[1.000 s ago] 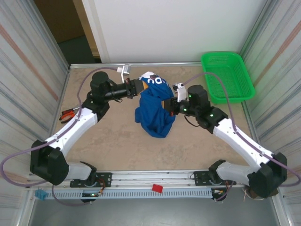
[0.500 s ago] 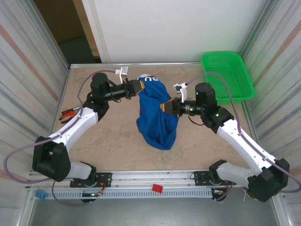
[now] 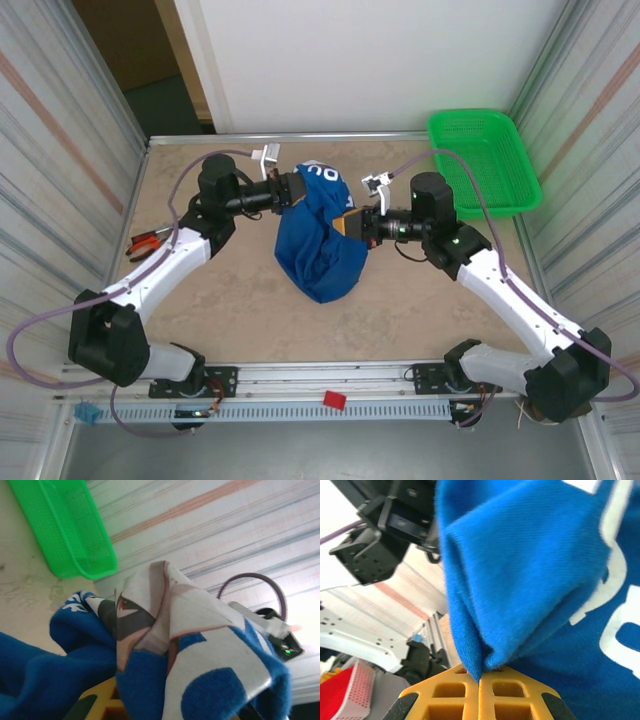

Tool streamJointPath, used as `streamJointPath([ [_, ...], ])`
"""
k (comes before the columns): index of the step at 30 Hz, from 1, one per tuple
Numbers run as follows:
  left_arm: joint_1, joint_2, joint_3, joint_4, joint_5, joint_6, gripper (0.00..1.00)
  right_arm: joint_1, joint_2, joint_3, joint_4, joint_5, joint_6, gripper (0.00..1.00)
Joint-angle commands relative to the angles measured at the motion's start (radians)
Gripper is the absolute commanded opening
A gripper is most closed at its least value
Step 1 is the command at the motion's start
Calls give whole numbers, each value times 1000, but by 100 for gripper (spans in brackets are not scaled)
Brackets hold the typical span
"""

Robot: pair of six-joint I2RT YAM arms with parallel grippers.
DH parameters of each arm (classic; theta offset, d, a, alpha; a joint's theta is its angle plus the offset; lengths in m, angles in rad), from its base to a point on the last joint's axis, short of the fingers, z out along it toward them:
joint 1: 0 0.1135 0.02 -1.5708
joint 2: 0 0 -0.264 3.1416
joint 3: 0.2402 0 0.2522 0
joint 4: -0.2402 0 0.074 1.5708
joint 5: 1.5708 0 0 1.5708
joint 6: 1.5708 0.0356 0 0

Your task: Fold the inside-out t-shirt

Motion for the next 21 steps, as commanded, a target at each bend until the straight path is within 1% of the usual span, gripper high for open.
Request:
streamJointPath([
  [1, 56, -10, 30, -165, -82, 115, 9, -3, -66, 71, 84, -132, 39, 0],
  [3, 94, 1, 19, -191, -105, 138, 31, -13, -74, 90, 95, -164, 56, 0],
  [4, 105, 5, 20, -186, -100, 150, 34, -17, -75, 96, 91, -163, 56, 0],
  [8, 107, -45, 33, -272, -132, 251, 55, -54, -66, 96, 81, -167, 60, 0],
  [10, 102, -101, 17, -320, -164, 304, 59, -69, -61, 91, 80, -175, 61, 0],
  [13, 62, -208, 0, -466, -273, 444, 64, -83, -57, 84, 78, -185, 63, 0],
  [15, 16, -274, -26, -523, -363, 517, 65, -90, -53, 83, 72, -193, 59, 0],
  [17, -49, -320, -58, -556, -458, 573, 65, -100, -46, 83, 62, -206, 54, 0],
  [21, -184, -320, -110, -511, -591, 615, 65, -112, -35, 87, 38, -236, 42, 0],
])
